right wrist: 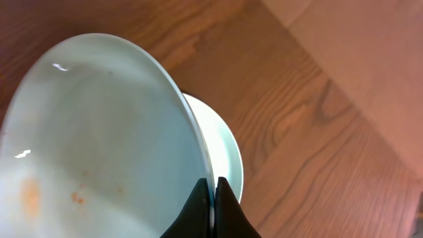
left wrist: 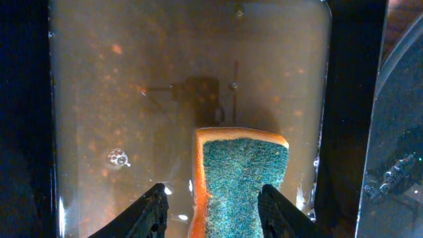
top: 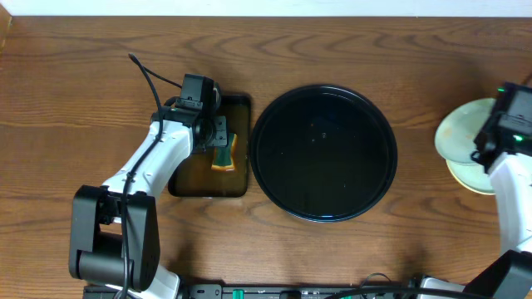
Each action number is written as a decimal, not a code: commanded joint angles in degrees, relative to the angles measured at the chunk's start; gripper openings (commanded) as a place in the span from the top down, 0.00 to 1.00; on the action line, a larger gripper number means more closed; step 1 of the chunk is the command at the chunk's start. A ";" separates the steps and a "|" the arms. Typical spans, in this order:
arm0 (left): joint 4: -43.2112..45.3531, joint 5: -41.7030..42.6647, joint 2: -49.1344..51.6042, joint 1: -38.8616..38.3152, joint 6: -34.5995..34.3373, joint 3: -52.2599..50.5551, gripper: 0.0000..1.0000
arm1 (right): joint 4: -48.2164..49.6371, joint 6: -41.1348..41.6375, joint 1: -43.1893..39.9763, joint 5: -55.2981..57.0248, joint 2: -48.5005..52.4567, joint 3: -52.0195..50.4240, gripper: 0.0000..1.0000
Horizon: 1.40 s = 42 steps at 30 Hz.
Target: Clean dirty plates on tray and stack at the side
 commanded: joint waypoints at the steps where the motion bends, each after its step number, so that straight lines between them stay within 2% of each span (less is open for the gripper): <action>1: -0.13 -0.48 -1.16 0.24 -0.57 -0.28 0.54 | 0.22 1.92 -6.82 -8.85 1.31 0.00 0.99; 6: -0.13 -0.48 -1.16 0.24 -0.57 -0.28 0.54 | 2.23 1.88 -10.99 -15.04 3.65 0.00 0.96; 8: -0.13 -0.48 -1.16 0.24 -0.57 -0.28 0.54 | 2.78 1.88 -10.97 -18.01 3.78 0.00 0.81; 10: -0.15 -0.48 -1.16 0.24 -0.57 -0.28 0.54 | 3.23 1.86 -10.78 -22.23 3.78 0.00 0.73; 15: -0.17 -0.50 -1.16 0.24 -0.55 -0.28 0.49 | 2.49 -1.01 -8.24 -36.28 3.78 0.00 0.70; 18: -0.20 -0.50 -1.16 0.24 -0.55 -0.28 0.49 | 1.03 -2.56 -5.38 -40.09 3.78 0.00 0.69; 22: -0.44 -0.50 -1.16 0.24 -0.52 -0.28 0.49 | -1.81 -8.07 2.23 -44.54 3.82 0.00 0.67; 23: -0.55 -0.55 -1.16 0.24 -0.50 -0.28 0.47 | -1.99 -11.54 4.85 -45.99 3.82 0.00 0.64; 24: -0.79 -0.63 -1.16 0.26 -0.50 -0.28 0.45 | -2.01 -13.25 6.25 -46.77 3.82 0.00 0.61; 25: -1.18 -0.76 -1.16 0.28 -0.50 -0.28 0.44 | -2.51 -16.09 8.55 -47.58 3.82 0.00 0.52; 27: -2.71 -1.05 -1.16 0.28 -0.52 -0.28 0.36 | -3.78 -18.27 11.69 -47.58 3.82 0.00 0.43; 28: -4.11 -1.49 -1.16 0.28 -0.52 -0.28 0.27 | -4.63 -18.38 13.18 -47.54 3.82 0.00 0.20; 29: -6.01 -2.25 -1.16 0.28 -0.57 -0.28 0.26 | -5.79 -18.34 14.58 -47.56 3.82 0.00 0.01; 34: -13.38 -2.71 -1.18 0.28 -4.11 -0.28 0.25 | -10.12 -13.11 16.17 -46.25 3.82 0.00 0.01; 38: -18.34 -2.71 -2.12 0.28 -6.58 -0.28 0.25 | -15.02 -13.35 16.74 -43.87 3.28 -0.07 0.01; 42: -19.23 -2.71 -7.91 0.28 -6.58 -2.62 0.25 | -14.19 -13.35 18.21 -42.51 -1.01 -2.97 0.01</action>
